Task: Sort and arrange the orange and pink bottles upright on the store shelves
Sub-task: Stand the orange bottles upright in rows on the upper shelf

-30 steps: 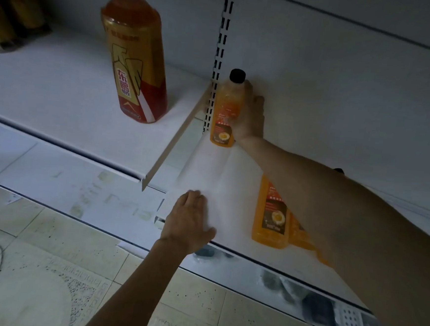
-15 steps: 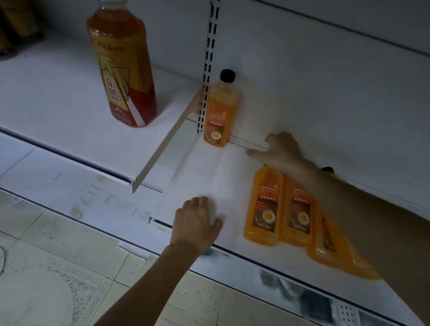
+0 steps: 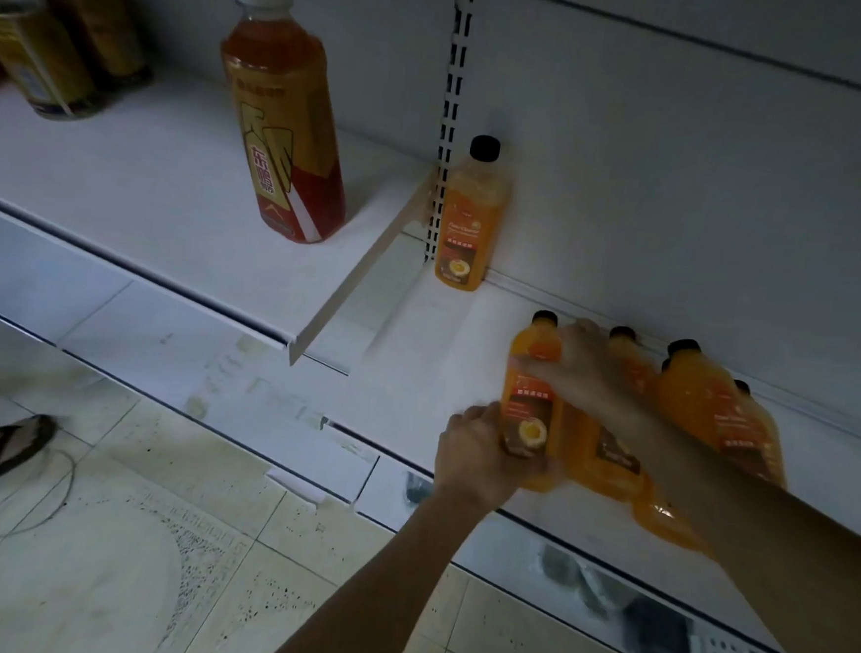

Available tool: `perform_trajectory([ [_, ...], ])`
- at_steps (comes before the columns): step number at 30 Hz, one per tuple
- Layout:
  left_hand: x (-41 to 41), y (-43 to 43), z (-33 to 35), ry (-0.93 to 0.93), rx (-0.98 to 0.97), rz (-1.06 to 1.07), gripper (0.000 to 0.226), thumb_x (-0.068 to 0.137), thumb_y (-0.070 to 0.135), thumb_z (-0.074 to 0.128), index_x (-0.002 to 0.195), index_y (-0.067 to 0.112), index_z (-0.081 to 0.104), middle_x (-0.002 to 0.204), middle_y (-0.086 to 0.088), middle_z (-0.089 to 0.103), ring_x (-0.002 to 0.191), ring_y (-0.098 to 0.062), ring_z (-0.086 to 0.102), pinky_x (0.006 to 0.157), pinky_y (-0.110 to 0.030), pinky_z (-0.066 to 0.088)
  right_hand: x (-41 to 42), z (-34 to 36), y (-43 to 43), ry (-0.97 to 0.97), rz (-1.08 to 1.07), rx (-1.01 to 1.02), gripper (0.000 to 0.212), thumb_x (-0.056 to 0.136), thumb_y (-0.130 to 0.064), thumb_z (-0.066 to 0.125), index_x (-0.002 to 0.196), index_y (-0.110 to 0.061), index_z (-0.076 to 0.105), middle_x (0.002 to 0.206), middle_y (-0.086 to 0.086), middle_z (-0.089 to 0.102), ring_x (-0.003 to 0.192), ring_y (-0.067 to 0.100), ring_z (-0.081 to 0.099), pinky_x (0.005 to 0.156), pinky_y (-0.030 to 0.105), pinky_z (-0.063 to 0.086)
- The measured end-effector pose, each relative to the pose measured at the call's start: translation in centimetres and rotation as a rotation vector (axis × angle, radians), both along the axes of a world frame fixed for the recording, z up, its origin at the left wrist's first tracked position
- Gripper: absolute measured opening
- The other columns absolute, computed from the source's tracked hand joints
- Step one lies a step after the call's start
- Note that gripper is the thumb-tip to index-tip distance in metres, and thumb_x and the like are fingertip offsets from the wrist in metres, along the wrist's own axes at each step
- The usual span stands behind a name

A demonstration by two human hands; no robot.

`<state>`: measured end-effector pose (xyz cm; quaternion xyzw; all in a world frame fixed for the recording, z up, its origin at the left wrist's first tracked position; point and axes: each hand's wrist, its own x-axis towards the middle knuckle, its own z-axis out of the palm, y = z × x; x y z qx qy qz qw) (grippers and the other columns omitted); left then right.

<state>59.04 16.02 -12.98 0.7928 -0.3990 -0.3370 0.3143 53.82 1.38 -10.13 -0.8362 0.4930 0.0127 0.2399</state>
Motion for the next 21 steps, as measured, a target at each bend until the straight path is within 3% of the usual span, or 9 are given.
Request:
perform_trajectory([
  [2, 0.4, 1.0, -0.5, 0.047, -0.102, 0.057, 0.069, 0.059, 0.053, 0.074, 0.116, 0.019, 0.056, 0.108, -0.002, 0.065, 0.095, -0.02, 0.063, 0.085, -0.032, 0.053, 0.3, 0.3, 1.0, -0.248, -0.146, 0.138, 0.071, 0.074, -0.049, 0.073, 0.126, -0.01, 0.045, 0.127, 0.01, 0.051, 0.106, 0.023, 0.053, 0.084, 0.033, 0.043],
  [5, 1.6, 2.1, -0.7, -0.007, -0.144, 0.06, 0.081, 0.07, 0.041, 0.078, 0.138, 0.025, 0.036, 0.12, 0.003, 0.06, 0.103, -0.015, 0.06, 0.09, -0.025, 0.049, 0.5, 1.2, 1.8, -0.525, -0.213, 0.229, 0.078, 0.071, -0.03, 0.081, 0.133, -0.017, 0.034, 0.13, 0.008, 0.052, 0.1, 0.019, 0.052, 0.078, 0.028, 0.041],
  [8, 2.9, 2.1, -0.7, 0.064, -0.167, -0.046, 0.109, 0.071, 0.04, 0.078, 0.147, 0.034, 0.0, 0.135, 0.003, 0.046, 0.117, -0.017, 0.051, 0.097, -0.033, 0.048, 1.2, 2.8, 2.7, -0.546, -0.058, 0.181, 0.104, 0.067, -0.026, 0.084, 0.147, -0.031, 0.016, 0.134, 0.004, 0.046, 0.112, 0.018, 0.049, 0.083, 0.029, 0.041],
  [11, 4.4, 1.7, -0.9, -0.023, -0.205, -0.043, 0.115, 0.072, 0.034, 0.079, 0.138, 0.046, -0.014, 0.138, -0.001, 0.041, 0.12, -0.019, 0.049, 0.097, -0.041, 0.049, 2.0, 4.5, 3.2, -0.499, 0.146, 0.098, 0.11, 0.068, -0.028, 0.084, 0.148, -0.039, 0.009, 0.136, 0.003, 0.038, 0.111, 0.01, 0.04, 0.082, 0.028, 0.042],
  [15, 7.2, 1.4, -1.3, -0.014, -0.322, -0.058, 0.102, 0.072, 0.034, 0.075, 0.137, 0.049, -0.002, 0.139, -0.003, 0.038, 0.122, -0.021, 0.047, 0.097, -0.045, 0.049, 3.0, 4.9, 4.3, -0.492, 0.262, 0.024, 0.105, 0.07, -0.024, 0.082, 0.144, -0.045, 0.01, 0.143, -0.003, 0.029, 0.115, 0.005, 0.034, 0.085, 0.028, 0.047],
  [18, 8.0, 1.4, -1.4, 0.045, -0.333, -0.025, 0.097, 0.074, 0.036, 0.073, 0.144, 0.037, 0.005, 0.141, -0.005, 0.037, 0.122, -0.021, 0.046, 0.098, -0.034, 0.047, 3.8, 4.6, 5.5, -0.531, 0.264, -0.083, 0.093, 0.076, -0.018, 0.077, 0.14, -0.046, 0.015, 0.144, -0.004, 0.03, 0.12, 0.003, 0.031, 0.09, 0.029, 0.042],
  [20, 8.6, 1.7, -2.0, -0.073, -0.318, 0.028, 0.089, 0.073, 0.049, 0.066, 0.143, 0.035, 0.013, 0.137, -0.006, 0.043, 0.117, -0.021, 0.051, 0.095, -0.036, 0.05, 4.4, 4.6, 6.2, -0.549, 0.272, -0.124, 0.091, 0.078, -0.017, 0.076, 0.133, -0.051, 0.012, 0.144, -0.004, 0.029, 0.127, 0.007, 0.032, 0.095, 0.031, 0.039],
  [21, 9.1, 2.0, -2.4, -0.233, -0.276, 0.045, 0.082, 0.074, 0.055, 0.062, 0.141, 0.028, 0.024, 0.134, -0.008, 0.047, 0.115, -0.021, 0.052, 0.095, -0.037, 0.05, 4.8, 4.6, 6.6, -0.546, 0.284, -0.141, 0.089, 0.079, -0.015, 0.075, 0.132, -0.051, 0.012, 0.145, -0.004, 0.028, 0.13, 0.01, 0.031, 0.098, 0.032, 0.038],
])
